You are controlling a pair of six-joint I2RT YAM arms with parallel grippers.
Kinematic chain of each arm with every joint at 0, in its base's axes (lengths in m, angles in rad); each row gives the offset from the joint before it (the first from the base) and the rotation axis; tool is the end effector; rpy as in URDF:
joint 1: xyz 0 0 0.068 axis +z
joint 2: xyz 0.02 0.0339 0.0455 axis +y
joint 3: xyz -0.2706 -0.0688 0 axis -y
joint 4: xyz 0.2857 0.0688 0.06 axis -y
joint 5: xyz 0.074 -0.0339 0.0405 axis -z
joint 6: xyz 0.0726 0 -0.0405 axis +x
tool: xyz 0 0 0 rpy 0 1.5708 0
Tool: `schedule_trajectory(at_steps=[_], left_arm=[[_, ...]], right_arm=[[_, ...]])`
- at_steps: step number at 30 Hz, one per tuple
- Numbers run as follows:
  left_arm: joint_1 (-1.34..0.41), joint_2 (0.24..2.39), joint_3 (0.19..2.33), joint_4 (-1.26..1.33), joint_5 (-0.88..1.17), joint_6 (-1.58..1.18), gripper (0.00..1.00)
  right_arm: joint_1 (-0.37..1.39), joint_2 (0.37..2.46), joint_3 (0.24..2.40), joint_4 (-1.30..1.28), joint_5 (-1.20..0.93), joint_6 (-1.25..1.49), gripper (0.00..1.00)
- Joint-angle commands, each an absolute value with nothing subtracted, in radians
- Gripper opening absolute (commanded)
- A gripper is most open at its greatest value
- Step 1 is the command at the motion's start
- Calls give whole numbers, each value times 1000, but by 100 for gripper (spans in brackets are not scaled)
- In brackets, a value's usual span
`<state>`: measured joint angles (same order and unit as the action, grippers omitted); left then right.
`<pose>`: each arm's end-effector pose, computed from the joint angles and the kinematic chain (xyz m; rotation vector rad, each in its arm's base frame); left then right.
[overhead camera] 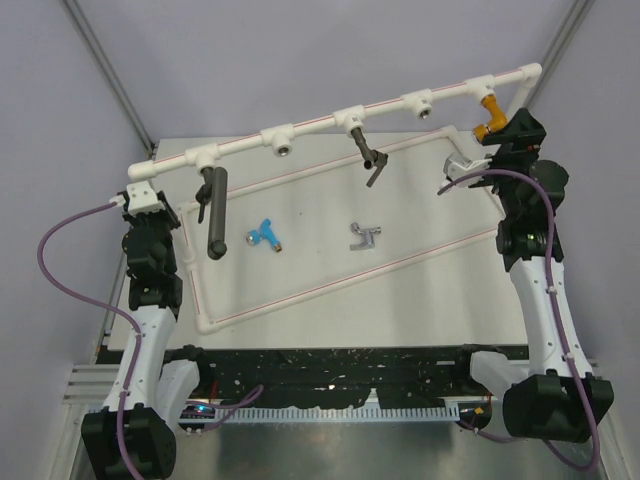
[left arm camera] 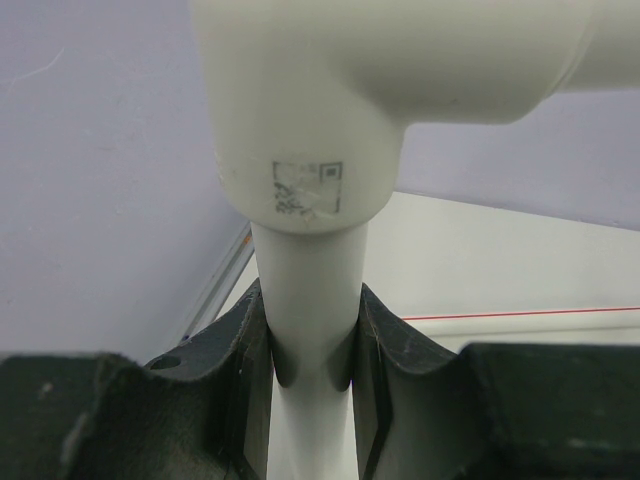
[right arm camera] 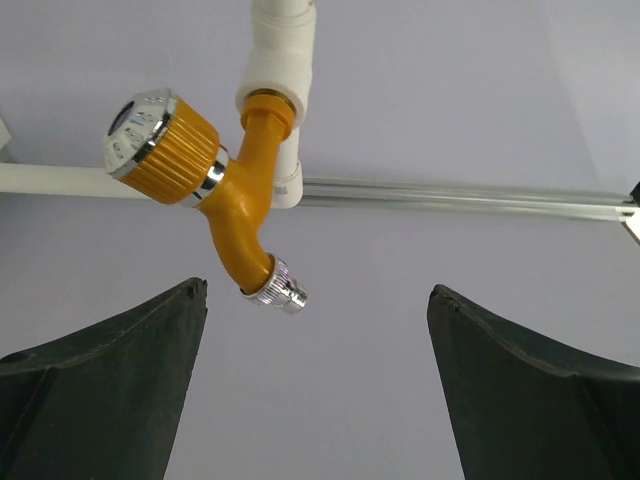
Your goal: Install the water faucets
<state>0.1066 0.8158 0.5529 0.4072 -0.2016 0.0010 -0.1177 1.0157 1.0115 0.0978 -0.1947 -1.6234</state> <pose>0.2666 0.0431 0.3151 -0.2414 1.4130 0.2323 0.3074 -0.0222 0.4158 -1.2219 1.0526 -1.2458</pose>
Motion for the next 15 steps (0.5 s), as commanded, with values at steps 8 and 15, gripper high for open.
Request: schedule_trajectory(at_steps=[8,15], left_arm=[[110,790,565,495,-230,38,0],[109,790,565,495,-230,40,0]], right_arm=[[-87,1181,1052,199,-86,-1898,89],[-87,1246,1074,285,-68,-1875,81]])
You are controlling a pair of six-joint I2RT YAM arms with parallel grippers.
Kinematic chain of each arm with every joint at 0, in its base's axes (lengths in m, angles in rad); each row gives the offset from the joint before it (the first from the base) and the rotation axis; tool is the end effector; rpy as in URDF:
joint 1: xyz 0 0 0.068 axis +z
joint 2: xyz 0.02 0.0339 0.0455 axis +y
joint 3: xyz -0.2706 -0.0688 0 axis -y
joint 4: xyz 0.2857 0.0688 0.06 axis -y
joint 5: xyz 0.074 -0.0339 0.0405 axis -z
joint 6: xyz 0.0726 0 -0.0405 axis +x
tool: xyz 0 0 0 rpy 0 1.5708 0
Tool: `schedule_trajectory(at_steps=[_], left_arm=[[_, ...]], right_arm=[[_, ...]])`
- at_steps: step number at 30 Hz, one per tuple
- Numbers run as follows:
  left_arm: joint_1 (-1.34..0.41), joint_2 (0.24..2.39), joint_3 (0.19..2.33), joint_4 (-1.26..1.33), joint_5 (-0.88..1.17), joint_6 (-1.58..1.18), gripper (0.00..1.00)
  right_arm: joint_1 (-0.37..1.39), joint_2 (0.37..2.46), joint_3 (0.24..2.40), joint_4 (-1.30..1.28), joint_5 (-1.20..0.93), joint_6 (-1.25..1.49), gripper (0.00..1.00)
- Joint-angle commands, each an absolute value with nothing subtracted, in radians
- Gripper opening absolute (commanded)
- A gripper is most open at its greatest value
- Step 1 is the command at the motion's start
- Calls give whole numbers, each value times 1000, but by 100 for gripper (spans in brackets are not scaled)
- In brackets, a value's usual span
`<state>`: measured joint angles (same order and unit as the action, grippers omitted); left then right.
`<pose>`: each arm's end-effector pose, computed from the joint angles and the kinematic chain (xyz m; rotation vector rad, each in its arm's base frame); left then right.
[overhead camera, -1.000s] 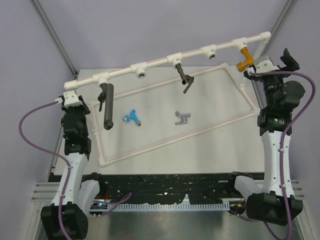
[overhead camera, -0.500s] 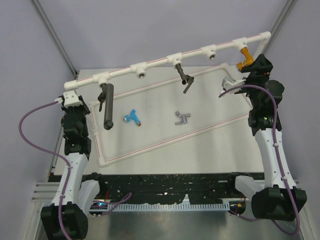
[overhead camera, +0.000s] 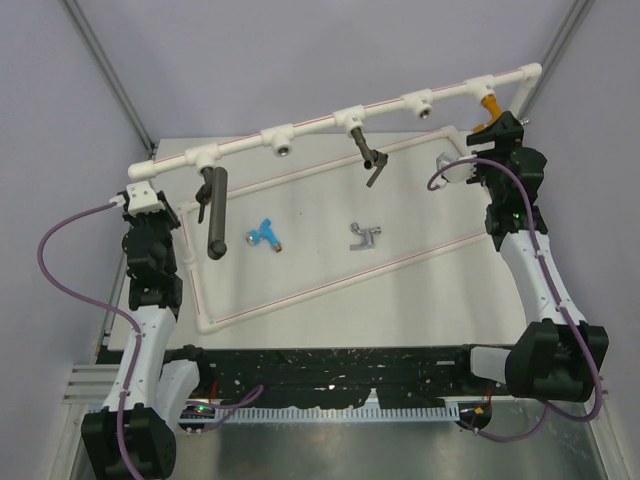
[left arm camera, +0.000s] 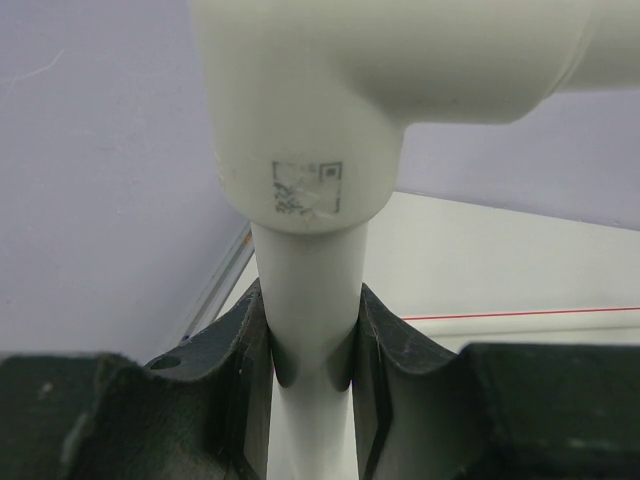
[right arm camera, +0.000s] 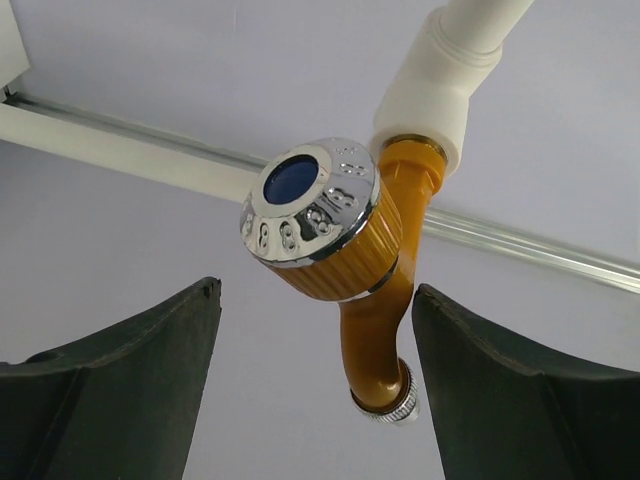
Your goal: Install the water faucets
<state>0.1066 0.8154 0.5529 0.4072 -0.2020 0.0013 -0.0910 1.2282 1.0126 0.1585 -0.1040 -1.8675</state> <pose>0.2665 0.0432 0.3152 -0.2415 1.4126 0.2328 0.3662 -0.0258 0.3575 -1.4727 1.0815 -1.3778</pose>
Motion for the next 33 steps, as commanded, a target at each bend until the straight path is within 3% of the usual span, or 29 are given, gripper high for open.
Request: schedule_trajectory(at_steps=[1,7,15,21,26,29,33], left_arm=[[110,792,565,495,-232,40,0],[110,787,564,495,-232,41,0],[110,788,563,495,-230,38,0],[109,788,563,497,-227,37,0],[110,787,563,497,-227,37,0],[110,785,561,497,-227,34,0],[110,782,561,499,-227,34,0]], right_arm=[[-86,1255,1075,299,-66,-1867,80],[-84,1293,1085,357,-66,-1792,71],[-60,1272,1081,339,-112,-1432,47],[-61,1239,1115,307,-158,-819,23],[-75,1247,1150,369,-190,-300,16],[-124,1259,1143,471,-173,165,5],[-190,1290,1077,626,-138,720,5]])
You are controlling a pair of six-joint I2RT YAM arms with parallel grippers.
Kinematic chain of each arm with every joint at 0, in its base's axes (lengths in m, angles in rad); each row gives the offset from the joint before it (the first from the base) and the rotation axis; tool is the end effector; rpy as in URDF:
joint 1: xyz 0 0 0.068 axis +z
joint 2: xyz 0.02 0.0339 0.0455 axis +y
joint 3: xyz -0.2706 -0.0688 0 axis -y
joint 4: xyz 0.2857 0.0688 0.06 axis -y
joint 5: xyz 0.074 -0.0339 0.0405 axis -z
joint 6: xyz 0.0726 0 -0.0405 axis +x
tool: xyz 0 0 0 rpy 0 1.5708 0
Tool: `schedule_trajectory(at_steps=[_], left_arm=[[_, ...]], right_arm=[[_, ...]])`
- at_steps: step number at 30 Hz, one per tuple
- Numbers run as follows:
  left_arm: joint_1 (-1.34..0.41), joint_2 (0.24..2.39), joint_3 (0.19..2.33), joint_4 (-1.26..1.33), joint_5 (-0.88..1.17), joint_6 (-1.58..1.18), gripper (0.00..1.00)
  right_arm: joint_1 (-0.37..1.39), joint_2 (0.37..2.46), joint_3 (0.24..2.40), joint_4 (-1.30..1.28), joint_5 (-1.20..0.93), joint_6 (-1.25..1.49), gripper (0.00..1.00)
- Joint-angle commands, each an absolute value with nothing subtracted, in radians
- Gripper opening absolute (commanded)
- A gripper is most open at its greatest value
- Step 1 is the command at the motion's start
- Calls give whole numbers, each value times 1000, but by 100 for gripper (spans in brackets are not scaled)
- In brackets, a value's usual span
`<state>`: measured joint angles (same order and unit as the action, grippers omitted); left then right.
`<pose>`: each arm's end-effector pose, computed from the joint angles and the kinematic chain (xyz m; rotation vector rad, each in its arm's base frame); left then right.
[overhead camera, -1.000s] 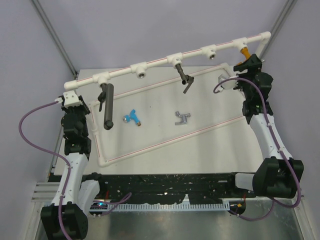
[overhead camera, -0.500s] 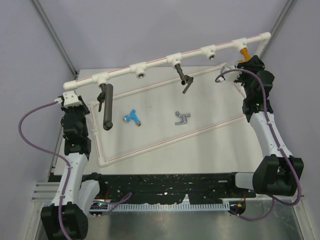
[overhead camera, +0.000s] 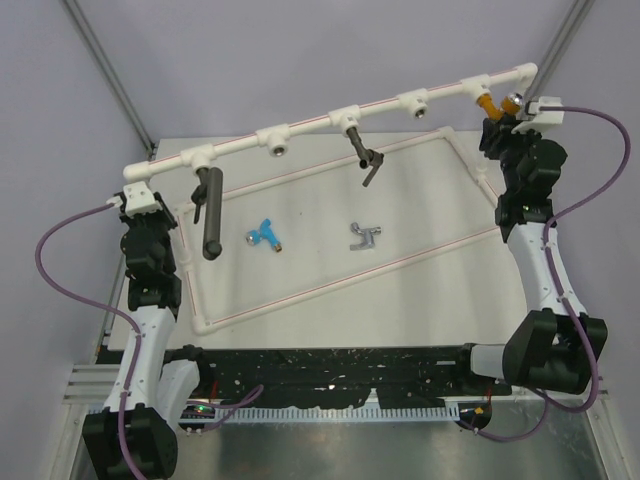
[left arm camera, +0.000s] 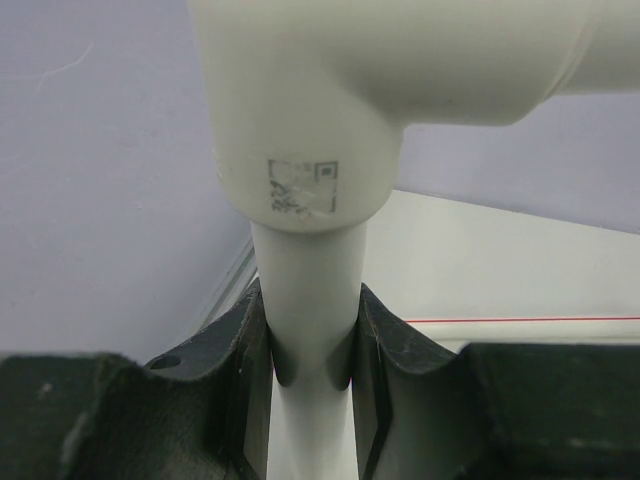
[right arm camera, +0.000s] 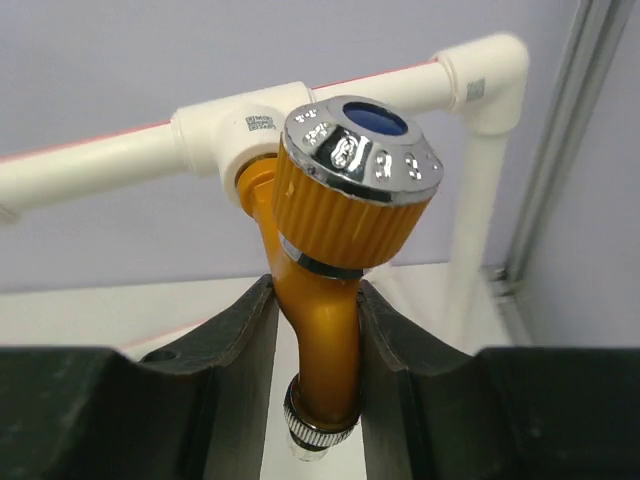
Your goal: Install the water faucets
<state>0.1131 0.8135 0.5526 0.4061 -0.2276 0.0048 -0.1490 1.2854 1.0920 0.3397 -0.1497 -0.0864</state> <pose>0.2653 0.0466 0.3154 -0.2647 1.4098 0.2592 0.3773 -0.0457 0.3984 -0.0789 1.4245 -0.0875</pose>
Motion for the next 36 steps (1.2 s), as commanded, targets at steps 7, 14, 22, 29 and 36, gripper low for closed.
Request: schedule_trajectory(at_steps=[7,14,22,29,36], left_arm=[[110,779,561,499,-230,32,0],[110,778,560,497,-235,37,0],[110,779,561,500,-233,40,0],[110,781,563,500,-235,40,0],[112,779,563,500,-236,41,0]], right_arm=[[-230,1357,945,761,-49,1480,5],[-239,1378,917,791,-44,1669,30],[-304,1278,867,834,-31,1439,75],[-408,1172,854,812,-96,1028,83],[-419,1109,1005,623,-285,156,89]])
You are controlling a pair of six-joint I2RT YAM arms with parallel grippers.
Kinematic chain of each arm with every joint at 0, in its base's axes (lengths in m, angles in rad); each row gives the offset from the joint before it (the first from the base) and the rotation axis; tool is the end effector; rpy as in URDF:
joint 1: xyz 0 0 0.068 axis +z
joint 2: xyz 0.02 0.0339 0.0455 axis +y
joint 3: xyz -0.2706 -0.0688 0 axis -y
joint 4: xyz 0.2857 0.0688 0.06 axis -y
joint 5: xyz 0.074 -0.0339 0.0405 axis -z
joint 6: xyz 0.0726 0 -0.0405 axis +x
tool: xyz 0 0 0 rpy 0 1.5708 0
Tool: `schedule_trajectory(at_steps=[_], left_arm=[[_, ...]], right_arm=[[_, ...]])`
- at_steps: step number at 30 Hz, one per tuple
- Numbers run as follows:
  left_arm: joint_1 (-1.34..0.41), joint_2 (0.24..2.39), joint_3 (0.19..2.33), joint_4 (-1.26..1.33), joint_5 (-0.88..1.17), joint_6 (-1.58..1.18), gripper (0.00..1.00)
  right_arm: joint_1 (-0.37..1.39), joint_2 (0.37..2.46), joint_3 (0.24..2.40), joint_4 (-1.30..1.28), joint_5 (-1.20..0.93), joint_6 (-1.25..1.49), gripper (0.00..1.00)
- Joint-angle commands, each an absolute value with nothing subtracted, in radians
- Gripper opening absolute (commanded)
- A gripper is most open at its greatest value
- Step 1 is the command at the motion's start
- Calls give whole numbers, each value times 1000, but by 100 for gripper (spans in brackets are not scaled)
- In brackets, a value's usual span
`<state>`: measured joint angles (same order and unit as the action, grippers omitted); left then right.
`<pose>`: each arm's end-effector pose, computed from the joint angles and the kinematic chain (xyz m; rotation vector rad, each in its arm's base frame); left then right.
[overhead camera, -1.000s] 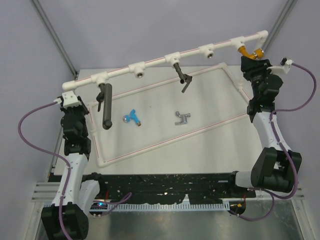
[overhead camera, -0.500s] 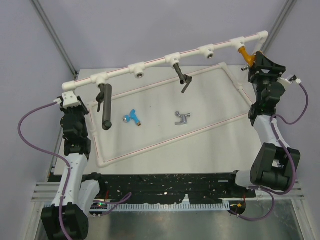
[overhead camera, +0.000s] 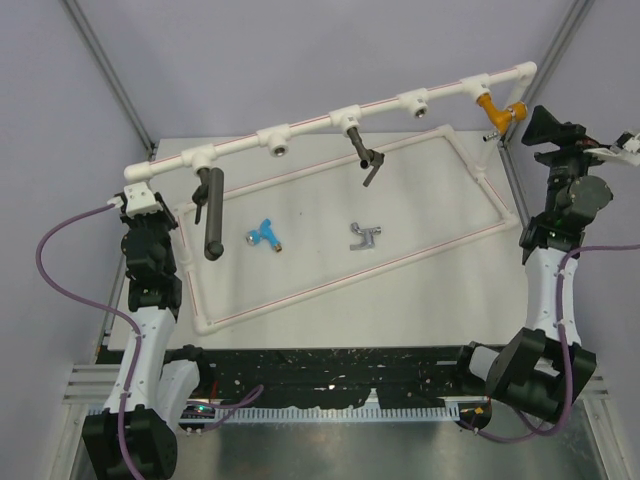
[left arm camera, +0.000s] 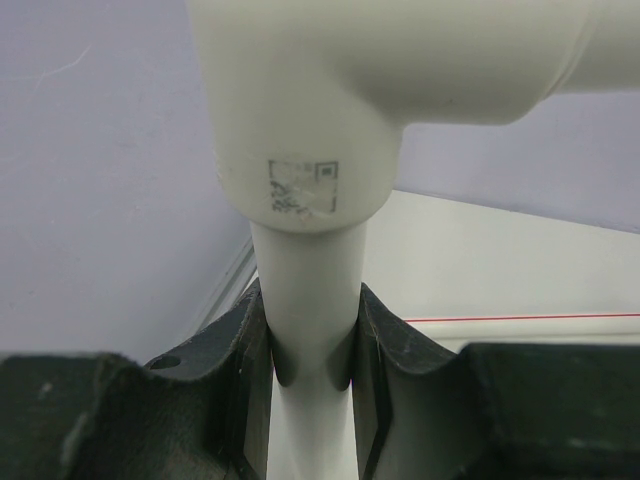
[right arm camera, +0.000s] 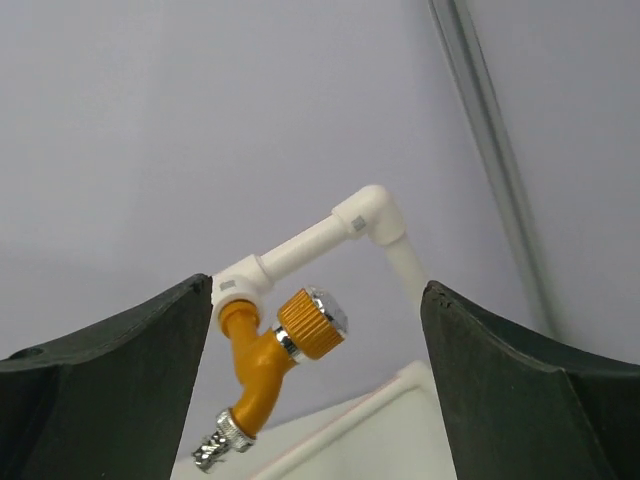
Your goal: Install the water faucets
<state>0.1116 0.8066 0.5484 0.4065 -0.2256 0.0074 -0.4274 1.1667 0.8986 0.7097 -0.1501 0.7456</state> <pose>0.2640 0.0459 0.3153 -0.2602 1.4074 0.2584 0.3110 -0.1297 0.4068 0.5155 1.0189 0.3678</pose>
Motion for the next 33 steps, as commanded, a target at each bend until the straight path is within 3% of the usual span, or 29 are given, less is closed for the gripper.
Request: schedule_trajectory(at_steps=[1,8,14,22,33], left_arm=[[110,781,561,500,-235,40,0],[110,788,560,502,-232,38,0],[110,788,561,503,-233,38,0],[112,784,561,502,-230,40,0],[110,782,560,502,-232,40,0]], right_arm=[[-416,1095,1009,571,-294,-5,90],[-371,1055,1019,365,-311,-641,92],[-305,1038,933,338,-314,-1108,93],[-238,1114,956,362,-270,-1325,93],[-178,1200,1005,460,-221,-1399,92]])
